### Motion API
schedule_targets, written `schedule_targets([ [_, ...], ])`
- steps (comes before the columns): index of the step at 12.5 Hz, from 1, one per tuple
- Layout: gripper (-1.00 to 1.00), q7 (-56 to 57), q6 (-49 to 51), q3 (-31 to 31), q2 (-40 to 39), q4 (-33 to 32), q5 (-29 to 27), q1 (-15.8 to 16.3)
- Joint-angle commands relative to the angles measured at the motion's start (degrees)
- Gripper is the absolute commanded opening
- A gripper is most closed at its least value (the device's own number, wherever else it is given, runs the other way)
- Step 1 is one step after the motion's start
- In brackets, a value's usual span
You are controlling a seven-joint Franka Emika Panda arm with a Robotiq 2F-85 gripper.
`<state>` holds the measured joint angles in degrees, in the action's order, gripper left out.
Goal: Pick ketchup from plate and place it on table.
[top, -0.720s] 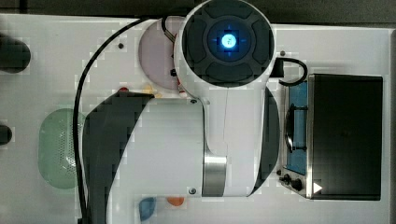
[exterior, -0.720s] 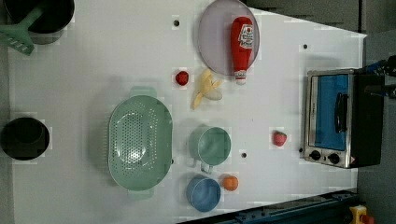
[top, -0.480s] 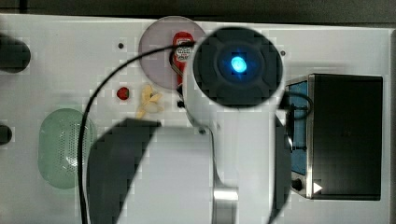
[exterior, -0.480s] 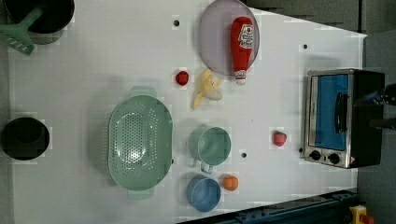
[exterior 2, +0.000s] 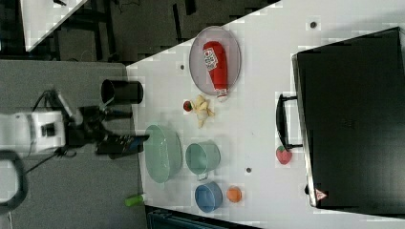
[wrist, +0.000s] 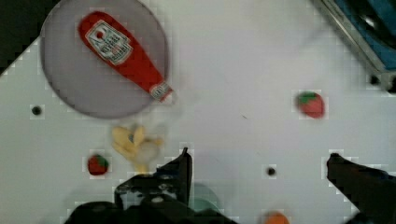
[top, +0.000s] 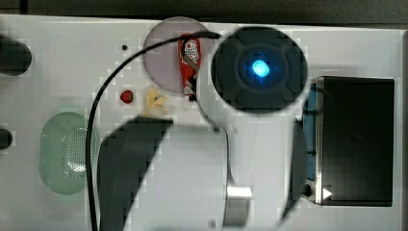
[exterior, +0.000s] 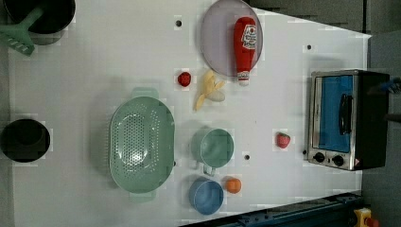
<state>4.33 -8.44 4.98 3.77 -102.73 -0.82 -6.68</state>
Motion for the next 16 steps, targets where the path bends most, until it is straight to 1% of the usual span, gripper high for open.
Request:
schedule_targets([
  [1,1.0,5.08,-3.06,1.12,-8.23,-0.64,-0.27,0.86],
  [5,1.0,16.17,-9.23,2.0,-16.62,-0.39,-0.27,1.39],
  [7,1.0,23.12,-13.65,2.12,-20.05,-0.29,-0.25,1.84],
  [9,1.0,27.79,-17.38,2.12,-23.27,-0.27,-0.23,2.19],
  [13,1.0,28.75,-23.67,2.13,-29.6,0.34,0.29,3.23],
  [16,1.0,29.16,-28.66,2.12,-35.44,3.66,1.85,4.12],
])
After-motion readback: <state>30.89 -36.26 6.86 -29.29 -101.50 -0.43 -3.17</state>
